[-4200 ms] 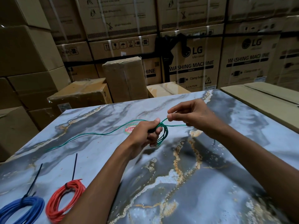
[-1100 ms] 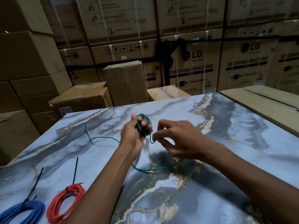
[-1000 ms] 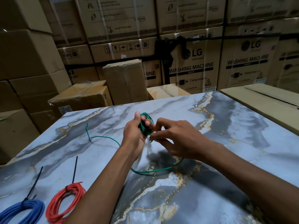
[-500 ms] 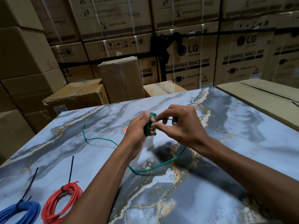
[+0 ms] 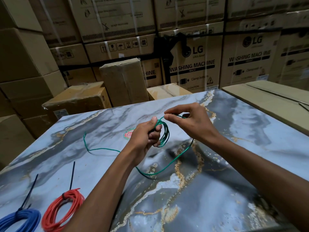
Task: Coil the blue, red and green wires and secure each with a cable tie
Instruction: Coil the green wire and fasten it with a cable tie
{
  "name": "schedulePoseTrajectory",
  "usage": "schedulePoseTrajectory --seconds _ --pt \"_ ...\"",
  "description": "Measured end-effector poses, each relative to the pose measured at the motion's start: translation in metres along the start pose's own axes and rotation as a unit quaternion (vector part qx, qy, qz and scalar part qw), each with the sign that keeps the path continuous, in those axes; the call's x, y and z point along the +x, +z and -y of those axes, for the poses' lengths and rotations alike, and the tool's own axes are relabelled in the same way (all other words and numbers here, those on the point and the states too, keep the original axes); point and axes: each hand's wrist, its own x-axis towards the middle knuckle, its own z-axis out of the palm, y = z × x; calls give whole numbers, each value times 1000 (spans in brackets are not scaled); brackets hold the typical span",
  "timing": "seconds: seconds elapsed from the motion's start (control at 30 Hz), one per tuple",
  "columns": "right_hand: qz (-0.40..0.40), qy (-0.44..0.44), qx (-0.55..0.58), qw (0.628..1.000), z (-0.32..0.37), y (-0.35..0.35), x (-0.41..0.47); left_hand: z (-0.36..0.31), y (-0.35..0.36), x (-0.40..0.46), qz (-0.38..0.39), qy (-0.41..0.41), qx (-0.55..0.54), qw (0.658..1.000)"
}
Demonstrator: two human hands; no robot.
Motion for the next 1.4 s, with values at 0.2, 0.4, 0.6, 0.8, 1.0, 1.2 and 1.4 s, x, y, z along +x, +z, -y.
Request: schedulePoseTrajectory --seconds 0.2,0.4,0.6,0.8,1.0,1.2,1.4 --pt "81 164 92 979 -7 -2 -2 -9 -7 -4 34 -32 -173 984" --pt "214 154 207 942 1 4 -7 -14 -7 -3 -4 -8 -278 961" --pt "217 90 115 965 2 17 -16 -12 -6 -3 -23 9 -259 965" --pt "208 101 127 965 2 12 -12 -13 -2 -4 6 7 -253 967" --pt "184 71 81 977 5 7 -9 -14 -3 -3 -22 4 -237 971" --pt "112 81 194 971 3 -16 5 -10 -3 -5 -11 -40 -162 986" --pt "29 65 215 974 6 -17 7 -9 7 -5 15 -54 -136 989"
